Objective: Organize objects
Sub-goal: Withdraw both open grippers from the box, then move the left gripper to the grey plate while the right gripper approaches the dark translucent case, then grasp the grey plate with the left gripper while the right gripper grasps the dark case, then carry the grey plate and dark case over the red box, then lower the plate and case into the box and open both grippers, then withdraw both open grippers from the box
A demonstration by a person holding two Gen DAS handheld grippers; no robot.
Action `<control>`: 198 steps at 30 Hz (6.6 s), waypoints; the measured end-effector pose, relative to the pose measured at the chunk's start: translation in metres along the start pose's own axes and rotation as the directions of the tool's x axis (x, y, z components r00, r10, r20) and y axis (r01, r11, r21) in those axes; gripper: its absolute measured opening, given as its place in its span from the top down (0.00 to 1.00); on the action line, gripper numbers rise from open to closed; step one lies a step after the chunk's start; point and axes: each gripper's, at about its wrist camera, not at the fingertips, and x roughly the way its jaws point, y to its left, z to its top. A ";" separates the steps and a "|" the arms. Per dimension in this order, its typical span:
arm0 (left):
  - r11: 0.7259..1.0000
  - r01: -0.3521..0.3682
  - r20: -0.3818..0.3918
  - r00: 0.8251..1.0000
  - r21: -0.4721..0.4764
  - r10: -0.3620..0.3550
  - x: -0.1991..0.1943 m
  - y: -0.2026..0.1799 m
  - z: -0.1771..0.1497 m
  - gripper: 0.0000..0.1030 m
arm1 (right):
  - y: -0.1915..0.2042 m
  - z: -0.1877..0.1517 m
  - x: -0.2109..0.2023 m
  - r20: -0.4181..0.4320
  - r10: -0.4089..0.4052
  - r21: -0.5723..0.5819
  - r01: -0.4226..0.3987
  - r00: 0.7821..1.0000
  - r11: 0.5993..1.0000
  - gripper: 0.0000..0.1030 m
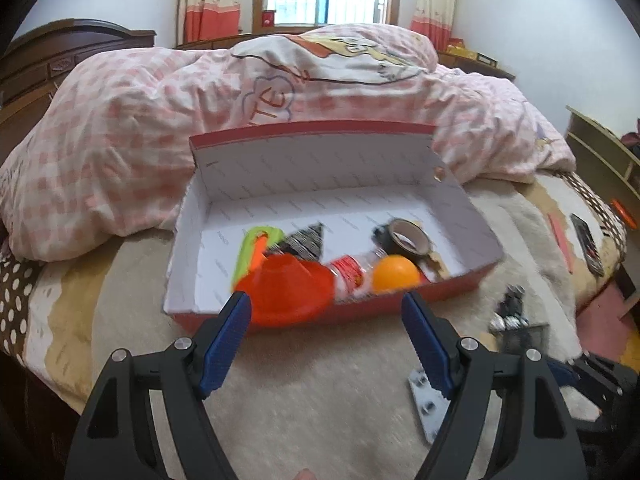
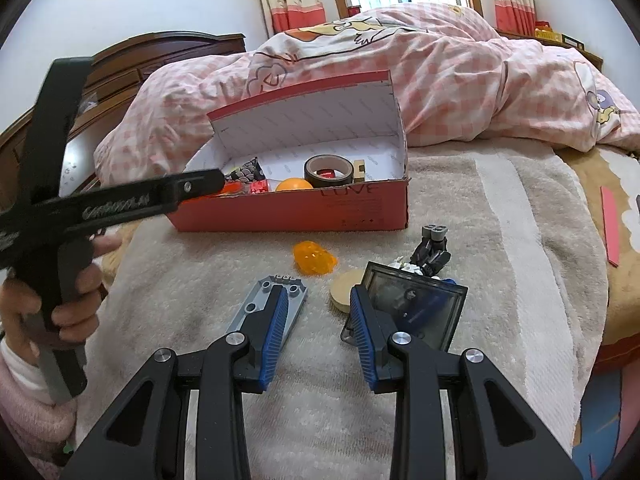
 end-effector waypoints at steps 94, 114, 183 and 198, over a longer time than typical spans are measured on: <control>0.993 0.111 -0.004 0.994 0.051 -0.111 -0.017 -0.022 -0.034 0.94 | -0.002 0.018 -0.018 0.016 -0.021 0.012 0.020 1.000 1.000 0.86; 1.000 0.028 0.066 0.997 -0.010 -0.027 -0.007 0.013 0.025 0.94 | 0.019 0.088 0.007 0.050 0.035 -0.075 -0.032 0.998 0.997 0.86; 0.998 -0.057 0.000 0.998 -0.020 0.057 0.016 -0.002 0.020 0.50 | -0.004 0.094 0.030 0.041 0.080 -0.084 -0.077 0.996 0.993 0.37; 0.997 0.056 -0.038 0.998 0.048 -0.054 -0.001 -0.047 -0.016 0.50 | -0.021 0.033 -0.001 0.003 -0.030 -0.165 0.030 1.000 0.986 0.37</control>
